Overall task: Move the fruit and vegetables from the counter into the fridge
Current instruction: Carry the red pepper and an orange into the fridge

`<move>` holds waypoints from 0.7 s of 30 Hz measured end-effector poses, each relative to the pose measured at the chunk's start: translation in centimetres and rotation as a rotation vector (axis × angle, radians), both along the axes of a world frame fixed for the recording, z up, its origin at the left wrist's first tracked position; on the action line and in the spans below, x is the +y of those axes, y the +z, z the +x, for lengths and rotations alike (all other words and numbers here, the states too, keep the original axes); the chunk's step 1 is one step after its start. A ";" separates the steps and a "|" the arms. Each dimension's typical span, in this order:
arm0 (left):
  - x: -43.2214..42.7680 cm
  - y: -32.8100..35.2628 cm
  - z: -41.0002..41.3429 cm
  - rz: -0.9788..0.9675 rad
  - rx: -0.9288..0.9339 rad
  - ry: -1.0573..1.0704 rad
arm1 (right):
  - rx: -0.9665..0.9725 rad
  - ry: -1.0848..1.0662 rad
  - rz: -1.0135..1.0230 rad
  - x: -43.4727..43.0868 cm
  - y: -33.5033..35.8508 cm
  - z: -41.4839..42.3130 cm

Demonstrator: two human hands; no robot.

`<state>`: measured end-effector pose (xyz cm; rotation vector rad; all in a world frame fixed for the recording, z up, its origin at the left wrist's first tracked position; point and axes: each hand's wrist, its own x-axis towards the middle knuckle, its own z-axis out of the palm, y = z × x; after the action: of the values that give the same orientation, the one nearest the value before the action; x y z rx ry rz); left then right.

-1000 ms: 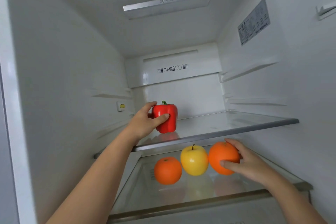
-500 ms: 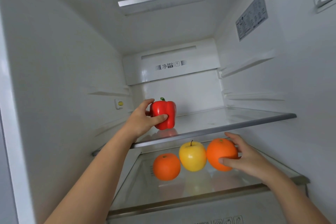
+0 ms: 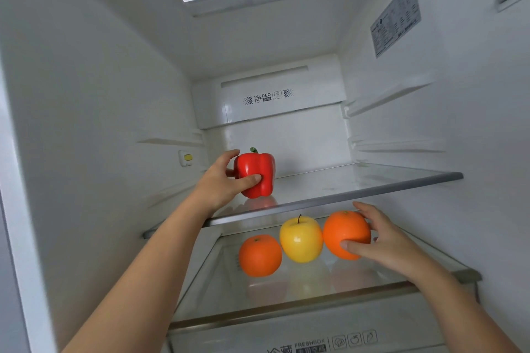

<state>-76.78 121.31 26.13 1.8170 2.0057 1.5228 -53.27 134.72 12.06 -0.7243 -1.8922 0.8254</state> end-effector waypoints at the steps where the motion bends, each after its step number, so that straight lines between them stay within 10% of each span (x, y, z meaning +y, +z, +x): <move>1: 0.0 0.0 0.0 0.001 -0.001 0.000 | 0.000 -0.005 0.009 0.0 0.0 0.0; 21: -9.2 -4.9 5.4 0.514 0.355 0.154 | 0.045 -0.245 0.531 -7.5 0.1 -0.7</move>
<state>-71.41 112.15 21.21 2.3053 2.0721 2.0389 -53.93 127.27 12.20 -0.5781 -1.8221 0.1656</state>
